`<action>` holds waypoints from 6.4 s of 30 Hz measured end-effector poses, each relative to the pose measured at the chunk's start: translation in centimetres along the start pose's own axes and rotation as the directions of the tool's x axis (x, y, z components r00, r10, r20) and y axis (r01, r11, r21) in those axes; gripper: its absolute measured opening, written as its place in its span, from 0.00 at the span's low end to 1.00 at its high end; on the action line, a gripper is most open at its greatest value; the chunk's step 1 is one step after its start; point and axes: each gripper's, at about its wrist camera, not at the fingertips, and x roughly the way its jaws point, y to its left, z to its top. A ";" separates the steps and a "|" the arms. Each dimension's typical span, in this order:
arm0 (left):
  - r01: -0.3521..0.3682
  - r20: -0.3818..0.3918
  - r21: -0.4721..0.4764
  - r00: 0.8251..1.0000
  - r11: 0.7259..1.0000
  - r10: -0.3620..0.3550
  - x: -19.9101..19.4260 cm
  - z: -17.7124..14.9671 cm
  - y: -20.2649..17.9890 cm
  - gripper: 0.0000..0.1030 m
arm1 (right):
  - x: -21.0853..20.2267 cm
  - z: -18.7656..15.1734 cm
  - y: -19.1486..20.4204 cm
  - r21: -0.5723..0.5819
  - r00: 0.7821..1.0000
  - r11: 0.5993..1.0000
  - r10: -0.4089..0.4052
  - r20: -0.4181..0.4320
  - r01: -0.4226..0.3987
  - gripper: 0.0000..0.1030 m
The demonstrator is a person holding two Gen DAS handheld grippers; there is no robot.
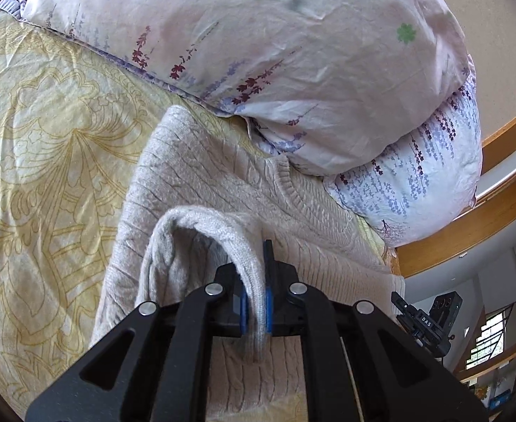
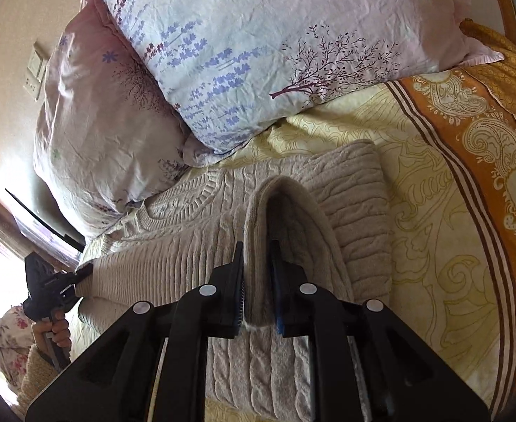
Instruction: Fold small clothes
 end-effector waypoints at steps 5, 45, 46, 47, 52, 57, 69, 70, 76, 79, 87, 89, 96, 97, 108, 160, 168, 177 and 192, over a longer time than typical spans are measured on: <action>0.003 0.000 0.020 1.000 1.000 -0.003 -0.1 0.7 -0.9 0.06 | -0.9 1.0 -0.5 0.072 0.994 0.994 0.075 0.079 -0.080 0.10; -0.030 0.065 -0.081 0.997 0.996 0.035 -1.2 3.7 1.3 0.43 | -0.2 3.7 -2.4 0.003 0.993 0.994 -0.111 0.050 0.111 0.45; -0.074 0.054 -0.025 0.996 0.997 0.076 -1.4 3.1 1.0 0.43 | -0.3 3.3 -2.4 -0.010 0.992 0.993 -0.118 0.040 0.118 0.45; -0.106 0.049 0.018 0.993 0.994 0.105 -1.7 2.6 0.8 0.43 | -0.3 2.9 -2.4 -0.018 0.992 0.993 -0.120 0.032 0.120 0.44; -0.205 0.035 0.183 0.979 0.961 0.202 -2.3 0.1 0.0 0.43 | -0.4 1.4 -2.7 -0.036 0.993 0.993 -0.117 0.000 0.117 0.44; -0.286 0.019 0.234 0.957 0.929 0.289 -1.4 -0.9 -0.1 0.43 | -0.1 0.3 -2.2 -0.052 0.995 0.994 -0.093 -0.024 0.092 0.44; -0.271 0.012 0.188 0.962 0.944 0.274 -1.1 -1.4 0.1 0.10 | -2.1 -0.6 -1.7 -0.016 0.999 0.999 -0.032 0.012 0.032 0.11; -0.266 0.011 0.186 0.963 0.946 0.269 -1.3 -1.4 0.1 0.10 | -2.4 -0.6 -1.6 -0.008 1.000 1.000 -0.019 0.018 0.019 0.11; -0.256 0.018 0.190 0.966 0.948 0.257 -2.7 -1.2 0.3 0.09 | -3.9 -1.6 -2.2 0.036 0.999 0.999 -0.020 0.025 0.019 0.11; -0.268 0.000 0.190 0.962 0.944 0.274 -2.1 -1.3 0.8 0.09 | -3.0 -2.1 -2.9 0.030 0.995 0.995 -0.099 -0.002 0.099 0.11; -0.271 0.014 0.203 0.962 0.941 0.274 -2.1 -1.8 0.8 0.15 | -2.9 -2.3 -2.9 0.041 0.996 0.996 -0.084 0.007 0.084 0.19; -0.269 0.014 0.189 0.962 0.944 0.272 -2.1 -1.8 1.0 0.14 | -2.5 -2.5 -2.7 0.013 0.994 0.994 -0.106 -0.003 0.106 0.18; -0.303 0.090 0.245 0.953 0.921 0.290 -2.5 -0.5 -1.3 0.50 | -3.7 0.1 -2.3 0.033 0.991 0.994 -0.107 0.077 0.105 0.37; -0.311 0.087 0.268 0.950 0.912 0.298 -1.8 0.1 -2.0 0.50 | -3.4 0.7 -2.2 0.030 0.991 0.994 -0.106 0.085 0.104 0.40; -0.389 0.061 0.301 0.919 0.871 0.390 4.2 3.2 -3.6 0.18 | 1.8 2.1 -1.5 -0.021 0.988 0.988 -0.155 -0.002 0.155 0.09; -0.192 -0.004 0.162 0.981 0.968 0.195 0.4 2.1 1.7 0.50 | 7.6 -0.9 9.9 -0.311 0.897 0.845 -0.437 0.068 0.435 0.99; -0.161 -0.003 0.077 0.987 0.984 0.161 0.4 2.3 2.5 0.42 | 7.5 -0.8 9.9 -0.310 0.899 0.848 -0.432 0.065 0.430 0.99; -0.256 0.008 0.140 0.966 0.956 0.258 1.5 1.9 0.6 0.37 | 7.5 -0.9 9.9 -0.314 0.898 0.845 -0.435 0.068 0.433 0.99; -0.190 0.008 0.018 0.982 0.982 0.190 1.8 2.0 1.6 0.21 | 7.4 -0.9 9.8 -0.319 0.908 0.854 -0.415 0.061 0.412 0.99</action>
